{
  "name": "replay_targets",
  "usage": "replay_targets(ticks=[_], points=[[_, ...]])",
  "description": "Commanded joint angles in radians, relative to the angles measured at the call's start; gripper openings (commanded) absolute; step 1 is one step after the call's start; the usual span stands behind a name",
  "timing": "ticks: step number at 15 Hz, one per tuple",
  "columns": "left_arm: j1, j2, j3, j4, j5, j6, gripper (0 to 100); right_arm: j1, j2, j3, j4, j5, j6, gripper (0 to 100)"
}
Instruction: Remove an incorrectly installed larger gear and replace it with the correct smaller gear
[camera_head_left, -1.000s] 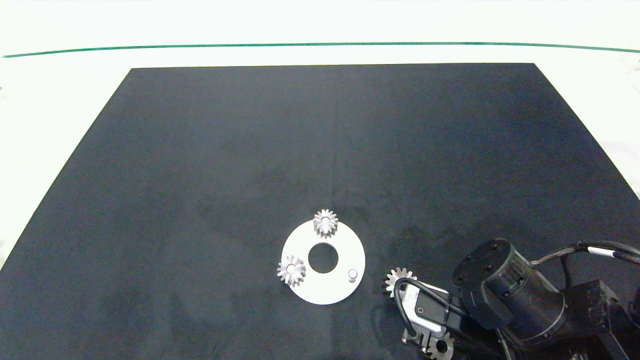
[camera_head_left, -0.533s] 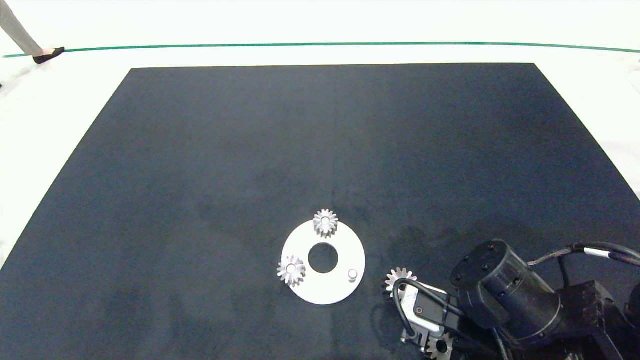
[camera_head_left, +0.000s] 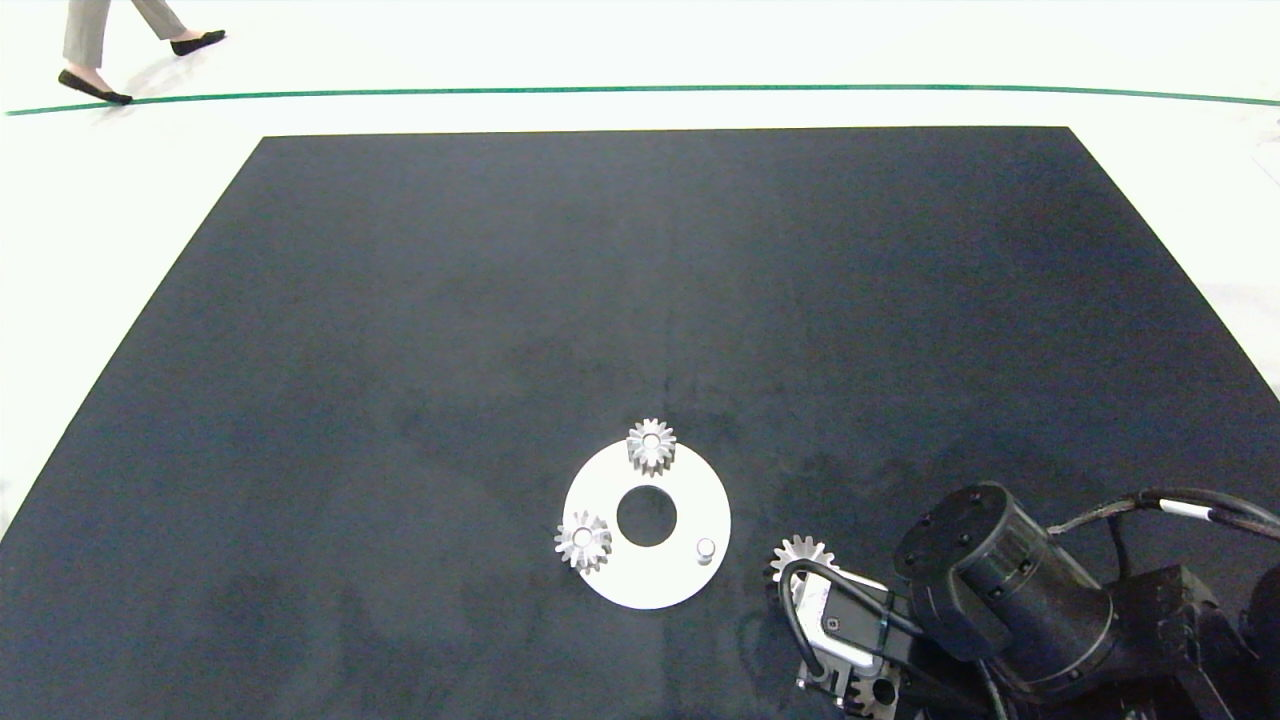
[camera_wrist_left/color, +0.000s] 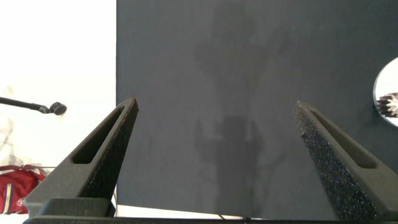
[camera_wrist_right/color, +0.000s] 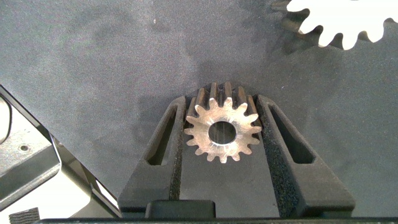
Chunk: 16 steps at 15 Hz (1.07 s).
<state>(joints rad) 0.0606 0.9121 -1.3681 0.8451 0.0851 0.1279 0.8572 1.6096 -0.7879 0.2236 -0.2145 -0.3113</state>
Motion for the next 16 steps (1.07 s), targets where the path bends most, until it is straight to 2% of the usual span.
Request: replay_targets(ticks=[1,5,10,12,16], points=[[-0.001,0.005,0.003,0.005,0.001,0.001,100,0.0,-0.01,0.009,0.005,-0.002,-0.003,32],[0.001,0.004,0.003,0.005,0.001,0.001,100,0.009,-0.048,0.006,0.008,0.0,-0.005,25],[-0.001,0.002,0.003,0.005,0.001,0.001,100,0.057,-0.079,-0.04,0.023,-0.005,-0.006,25],[-0.001,0.002,0.004,0.005,0.001,0.001,100,0.06,-0.074,-0.099,0.049,-0.011,-0.006,25],[-0.001,0.004,0.004,0.006,0.001,0.001,100,0.08,-0.034,-0.271,0.157,-0.011,-0.005,25]])
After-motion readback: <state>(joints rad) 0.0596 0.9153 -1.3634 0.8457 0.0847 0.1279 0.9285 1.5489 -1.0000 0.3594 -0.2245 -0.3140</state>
